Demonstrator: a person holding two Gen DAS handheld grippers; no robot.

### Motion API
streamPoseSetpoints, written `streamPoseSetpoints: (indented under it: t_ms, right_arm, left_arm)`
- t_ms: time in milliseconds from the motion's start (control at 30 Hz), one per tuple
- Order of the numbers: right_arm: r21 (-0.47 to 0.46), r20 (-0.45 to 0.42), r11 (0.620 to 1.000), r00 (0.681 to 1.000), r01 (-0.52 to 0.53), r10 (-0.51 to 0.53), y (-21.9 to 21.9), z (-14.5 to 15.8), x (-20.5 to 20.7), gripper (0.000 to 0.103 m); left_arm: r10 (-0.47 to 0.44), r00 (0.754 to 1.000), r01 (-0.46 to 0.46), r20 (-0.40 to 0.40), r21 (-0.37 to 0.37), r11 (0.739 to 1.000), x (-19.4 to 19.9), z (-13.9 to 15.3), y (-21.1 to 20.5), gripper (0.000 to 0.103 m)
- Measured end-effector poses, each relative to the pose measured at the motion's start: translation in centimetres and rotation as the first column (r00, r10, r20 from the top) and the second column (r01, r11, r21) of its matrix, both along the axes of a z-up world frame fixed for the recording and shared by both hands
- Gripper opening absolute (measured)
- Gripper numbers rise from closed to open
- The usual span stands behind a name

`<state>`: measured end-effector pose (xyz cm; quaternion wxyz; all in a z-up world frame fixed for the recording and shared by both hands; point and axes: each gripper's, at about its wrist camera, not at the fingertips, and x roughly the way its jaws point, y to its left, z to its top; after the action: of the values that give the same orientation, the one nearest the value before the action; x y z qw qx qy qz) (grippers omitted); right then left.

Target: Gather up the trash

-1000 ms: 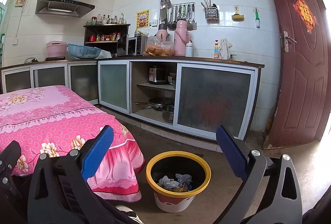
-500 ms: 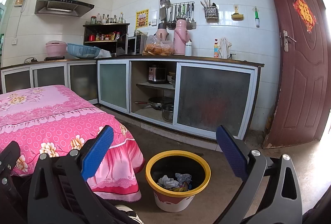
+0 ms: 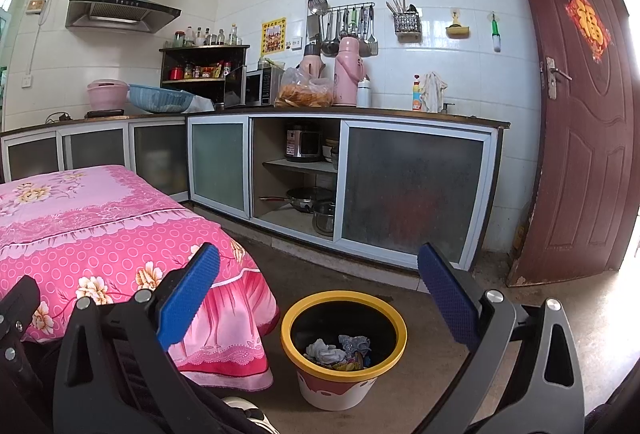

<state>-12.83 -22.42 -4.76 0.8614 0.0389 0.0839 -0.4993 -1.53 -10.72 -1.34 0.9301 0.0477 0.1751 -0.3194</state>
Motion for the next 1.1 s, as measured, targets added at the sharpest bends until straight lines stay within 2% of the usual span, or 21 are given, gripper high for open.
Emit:
streamPoseSetpoints:
  t_ms: [1100]
  right_arm:
    - [0.01, -0.002, 1.0, 1.0, 0.005, -0.005, 0.37, -0.25, -0.22, 0.095]
  left_arm:
    - [0.003, 1.0, -0.002, -0.026, 0.021, 1.0, 0.83, -0.56, 0.03, 0.095]
